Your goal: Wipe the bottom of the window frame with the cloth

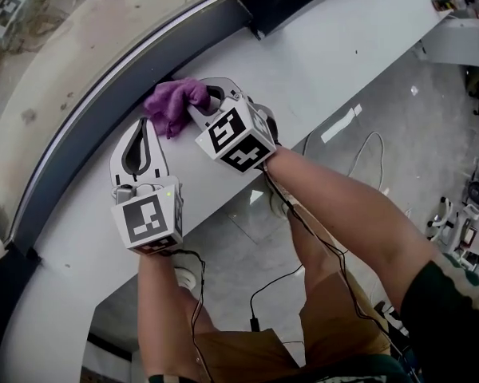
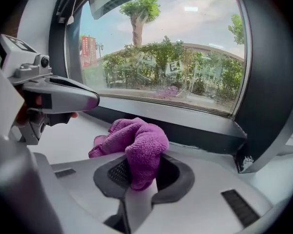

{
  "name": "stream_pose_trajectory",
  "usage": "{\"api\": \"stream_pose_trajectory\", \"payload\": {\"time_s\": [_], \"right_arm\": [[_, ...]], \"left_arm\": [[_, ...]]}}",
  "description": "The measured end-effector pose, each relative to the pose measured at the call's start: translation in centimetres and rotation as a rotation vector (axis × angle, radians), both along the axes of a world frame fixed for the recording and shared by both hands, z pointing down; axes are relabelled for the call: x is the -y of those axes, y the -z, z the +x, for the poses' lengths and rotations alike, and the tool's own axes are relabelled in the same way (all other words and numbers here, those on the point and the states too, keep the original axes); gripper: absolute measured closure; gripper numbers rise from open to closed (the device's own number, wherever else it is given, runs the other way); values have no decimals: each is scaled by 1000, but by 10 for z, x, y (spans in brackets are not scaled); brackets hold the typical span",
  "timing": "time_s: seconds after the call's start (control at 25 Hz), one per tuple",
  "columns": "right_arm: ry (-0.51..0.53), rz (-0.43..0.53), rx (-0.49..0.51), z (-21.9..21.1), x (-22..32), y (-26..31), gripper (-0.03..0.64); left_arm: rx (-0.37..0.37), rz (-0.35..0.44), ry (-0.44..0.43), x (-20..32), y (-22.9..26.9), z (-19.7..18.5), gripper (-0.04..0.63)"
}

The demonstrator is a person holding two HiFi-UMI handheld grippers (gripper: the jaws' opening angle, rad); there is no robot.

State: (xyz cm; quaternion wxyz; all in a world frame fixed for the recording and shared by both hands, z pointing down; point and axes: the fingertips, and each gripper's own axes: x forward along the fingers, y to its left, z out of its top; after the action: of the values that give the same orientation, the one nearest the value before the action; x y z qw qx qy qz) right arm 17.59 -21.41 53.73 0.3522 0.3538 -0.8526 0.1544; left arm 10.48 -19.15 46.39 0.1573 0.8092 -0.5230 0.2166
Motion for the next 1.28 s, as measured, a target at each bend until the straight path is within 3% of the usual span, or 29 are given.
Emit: {"api": "stream_pose_trajectory", "payload": {"time_s": [0.28, 0.52, 0.68, 1.28], "right_arm": [[-50, 15, -36, 18, 3, 0, 528], [-91, 20, -60, 52, 16, -1, 528], [-101, 31, -77, 77, 23, -3, 528], [-191, 65, -108, 138, 36, -5, 528]], "left_arm": [[10, 5, -63, -2, -4, 19, 591], [-70, -9, -19, 18, 0, 49, 589], [-98, -29, -39, 23, -6, 74, 591], [-64, -50, -147, 27, -8, 125, 589]]}}
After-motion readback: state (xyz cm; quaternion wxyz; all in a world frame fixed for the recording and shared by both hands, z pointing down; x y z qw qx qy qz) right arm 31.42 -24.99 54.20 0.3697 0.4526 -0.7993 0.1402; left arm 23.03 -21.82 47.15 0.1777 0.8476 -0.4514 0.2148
